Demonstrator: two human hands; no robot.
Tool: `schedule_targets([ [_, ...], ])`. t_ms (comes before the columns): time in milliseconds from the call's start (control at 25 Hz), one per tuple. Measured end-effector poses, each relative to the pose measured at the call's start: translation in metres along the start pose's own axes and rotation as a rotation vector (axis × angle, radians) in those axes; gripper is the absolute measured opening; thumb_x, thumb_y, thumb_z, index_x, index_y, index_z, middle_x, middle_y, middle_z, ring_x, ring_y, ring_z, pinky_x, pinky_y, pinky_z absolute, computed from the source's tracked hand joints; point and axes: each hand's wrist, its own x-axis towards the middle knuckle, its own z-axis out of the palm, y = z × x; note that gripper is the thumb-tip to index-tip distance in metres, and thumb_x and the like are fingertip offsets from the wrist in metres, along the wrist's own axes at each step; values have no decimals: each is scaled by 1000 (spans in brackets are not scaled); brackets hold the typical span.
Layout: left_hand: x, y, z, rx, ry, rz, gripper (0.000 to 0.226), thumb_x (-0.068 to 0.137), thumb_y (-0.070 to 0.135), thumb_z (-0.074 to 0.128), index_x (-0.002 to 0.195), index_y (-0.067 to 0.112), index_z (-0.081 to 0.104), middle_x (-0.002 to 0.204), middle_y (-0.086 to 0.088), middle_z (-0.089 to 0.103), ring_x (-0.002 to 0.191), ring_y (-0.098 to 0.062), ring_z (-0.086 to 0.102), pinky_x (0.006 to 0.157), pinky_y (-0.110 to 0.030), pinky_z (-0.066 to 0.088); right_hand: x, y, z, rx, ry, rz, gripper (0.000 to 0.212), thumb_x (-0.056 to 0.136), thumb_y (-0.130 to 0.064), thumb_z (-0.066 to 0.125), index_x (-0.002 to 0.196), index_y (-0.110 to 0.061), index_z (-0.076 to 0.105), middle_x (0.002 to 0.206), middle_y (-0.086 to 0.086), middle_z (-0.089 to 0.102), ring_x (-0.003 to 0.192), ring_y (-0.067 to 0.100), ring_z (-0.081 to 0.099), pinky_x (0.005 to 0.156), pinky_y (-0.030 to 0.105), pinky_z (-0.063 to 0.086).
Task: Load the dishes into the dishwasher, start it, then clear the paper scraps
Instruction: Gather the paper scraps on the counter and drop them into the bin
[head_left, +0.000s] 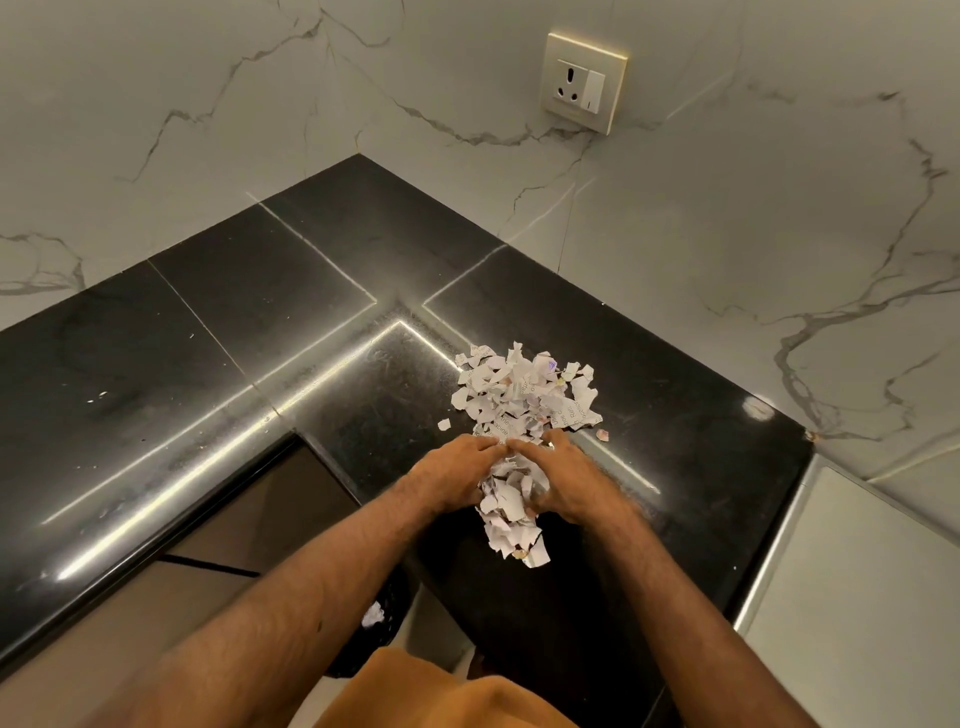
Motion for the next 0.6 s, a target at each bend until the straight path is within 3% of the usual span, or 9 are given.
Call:
schedule_targets([
  [200, 4, 11, 4, -44, 67, -65, 56, 97, 19, 64, 150, 26, 47, 148, 1, 49, 137, -21, 43, 106, -48, 51, 1, -5, 4, 53, 40, 30, 80, 82, -28, 87, 150, -43, 48, 150, 4, 35, 137, 25, 43, 108, 39, 48],
  [320, 11, 15, 5, -64, 93, -94, 33, 100, 25, 60, 133, 21, 61, 126, -2, 61, 121, -21, 55, 97, -45, 56, -2, -9, 4, 94, 79, 44, 61, 89, -29, 81, 143, -37, 56, 131, 0, 41, 121, 20, 49, 97, 31, 49],
  [440, 16, 22, 7, -86, 123, -143, 16, 98, 18, 62, 112, 15, 66, 103, -3, 64, 102, -21, 63, 88, -42, 59, -5, -13, 8, 109, 145, 56, 42, 97, -18, 69, 137, -27, 62, 125, 1, 45, 114, 19, 51, 95, 31, 52],
  [600, 19, 27, 9, -124, 115, -209, 4, 96, 15, 63, 100, 15, 66, 95, -5, 67, 90, -23, 67, 85, -41, 60, -6, -16, 14, 109, 205, 79, 36, 95, -6, 67, 127, -21, 69, 120, 1, 50, 111, 20, 56, 93, 30, 54],
])
